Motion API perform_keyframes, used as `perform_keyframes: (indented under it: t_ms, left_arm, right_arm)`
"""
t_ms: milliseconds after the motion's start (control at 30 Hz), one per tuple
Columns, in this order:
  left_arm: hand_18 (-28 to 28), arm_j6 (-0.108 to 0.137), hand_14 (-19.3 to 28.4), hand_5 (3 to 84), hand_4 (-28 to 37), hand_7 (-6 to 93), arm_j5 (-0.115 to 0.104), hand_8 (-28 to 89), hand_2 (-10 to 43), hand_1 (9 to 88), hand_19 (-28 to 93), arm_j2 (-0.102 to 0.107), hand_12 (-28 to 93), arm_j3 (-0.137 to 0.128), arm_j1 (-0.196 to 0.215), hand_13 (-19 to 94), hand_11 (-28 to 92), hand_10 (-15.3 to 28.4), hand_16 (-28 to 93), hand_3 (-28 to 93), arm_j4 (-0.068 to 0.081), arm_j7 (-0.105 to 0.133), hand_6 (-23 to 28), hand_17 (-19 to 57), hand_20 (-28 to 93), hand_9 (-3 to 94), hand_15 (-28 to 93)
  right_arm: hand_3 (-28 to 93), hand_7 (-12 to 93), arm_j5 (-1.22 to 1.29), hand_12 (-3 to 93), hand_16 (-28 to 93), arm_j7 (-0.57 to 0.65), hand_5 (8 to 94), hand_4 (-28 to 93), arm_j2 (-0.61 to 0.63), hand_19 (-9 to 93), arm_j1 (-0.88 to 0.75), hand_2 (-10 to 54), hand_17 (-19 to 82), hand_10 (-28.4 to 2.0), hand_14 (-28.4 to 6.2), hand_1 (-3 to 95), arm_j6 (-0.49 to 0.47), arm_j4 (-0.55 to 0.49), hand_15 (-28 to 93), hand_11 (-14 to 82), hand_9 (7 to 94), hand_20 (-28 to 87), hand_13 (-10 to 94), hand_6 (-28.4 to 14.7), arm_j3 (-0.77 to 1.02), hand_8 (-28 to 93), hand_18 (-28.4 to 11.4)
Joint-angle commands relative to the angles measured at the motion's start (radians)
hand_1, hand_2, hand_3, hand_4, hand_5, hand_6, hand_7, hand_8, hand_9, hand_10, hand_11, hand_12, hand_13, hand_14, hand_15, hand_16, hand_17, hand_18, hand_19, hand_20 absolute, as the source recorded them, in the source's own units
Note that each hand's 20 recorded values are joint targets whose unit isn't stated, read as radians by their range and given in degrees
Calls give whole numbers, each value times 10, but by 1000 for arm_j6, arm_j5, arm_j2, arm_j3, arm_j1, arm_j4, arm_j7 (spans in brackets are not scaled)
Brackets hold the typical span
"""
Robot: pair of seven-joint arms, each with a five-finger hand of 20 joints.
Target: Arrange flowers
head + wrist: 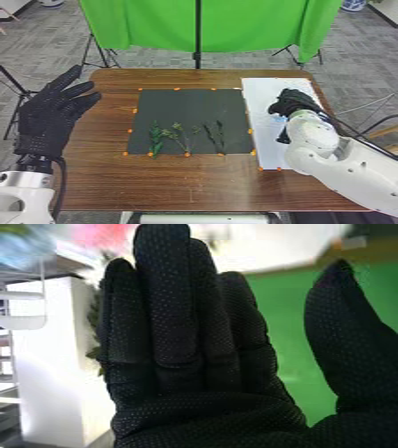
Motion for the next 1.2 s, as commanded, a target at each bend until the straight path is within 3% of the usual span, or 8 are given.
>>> perform_keyframes:
  t_ms: [33,100,133,167,500,600,767,1200]
  left_arm:
    - [218,-3,270,336,-283,111,-7,-82,79,194,550,2,111,10,-11,240,260,188,-103,773,7,-24,77,-84,102,305,542]
    - [217,-7,269,337,-283,111,-4,-82,79,194,550,0,111,13,-15,240,260,188,-104,774,9,-25,77,-84,102,305,542]
    - [217,-17,269,337,-283,111,12,-82,79,196,550,-19,111,12,-23,240,260,188,-104,774,8,-42,77,-84,102,305,543]
    - [217,-11,269,337,-283,111,2,-82,79,197,550,-7,111,15,-23,240,260,189,-104,773,9,-33,77,-84,102,305,543]
    - [217,-18,268,337,-283,111,6,-82,79,200,550,-10,111,20,-32,240,260,188,-104,772,10,-38,77,-84,102,305,543]
    - [217,-18,269,337,-283,111,6,-82,79,201,550,-7,112,21,-34,239,262,187,-104,772,8,-37,78,-85,101,304,544]
    - [217,-20,269,337,-283,110,8,-82,79,201,550,-2,111,18,-34,240,263,188,-104,772,5,-37,78,-85,101,304,544]
    - [217,-16,269,337,-283,111,6,-82,79,201,551,6,110,21,-47,238,261,188,-105,770,9,-41,77,-85,101,304,542]
  right_arm:
    - [730,137,32,144,128,2,540,-212,-11,932,-9,-51,460,-187,-150,328,-55,34,514,203,734,-91,737,-31,-6,-109,-205]
    - [734,136,31,143,129,5,536,-216,-17,932,-8,-59,460,-187,-150,333,-67,42,514,202,733,-87,737,-30,-10,-107,-205]
    - [735,135,33,144,130,7,536,-217,-19,932,0,-61,460,-188,-150,336,-61,47,514,201,732,-86,737,-30,-23,-107,-205]
    - [738,135,34,143,130,9,534,-217,-22,932,6,-67,460,-187,-149,344,-62,54,513,201,732,-85,737,-29,-31,-107,-204]
    - [760,159,40,150,134,9,579,-232,-54,932,53,-78,459,-164,-130,399,-51,130,511,218,752,-76,746,-8,-103,-118,-196]
    - [769,174,10,153,139,12,627,-247,-49,932,64,-81,463,-148,-114,436,2,137,514,231,772,-40,756,-3,-137,-120,-186]
    - [709,222,-42,267,167,9,775,-281,-45,932,82,-94,502,-88,-72,556,61,143,490,152,890,27,818,5,-180,17,-156]
    - [719,227,-146,284,187,-67,813,-283,-70,932,168,-95,520,-74,-55,569,213,66,496,164,930,110,851,3,-257,32,-149]
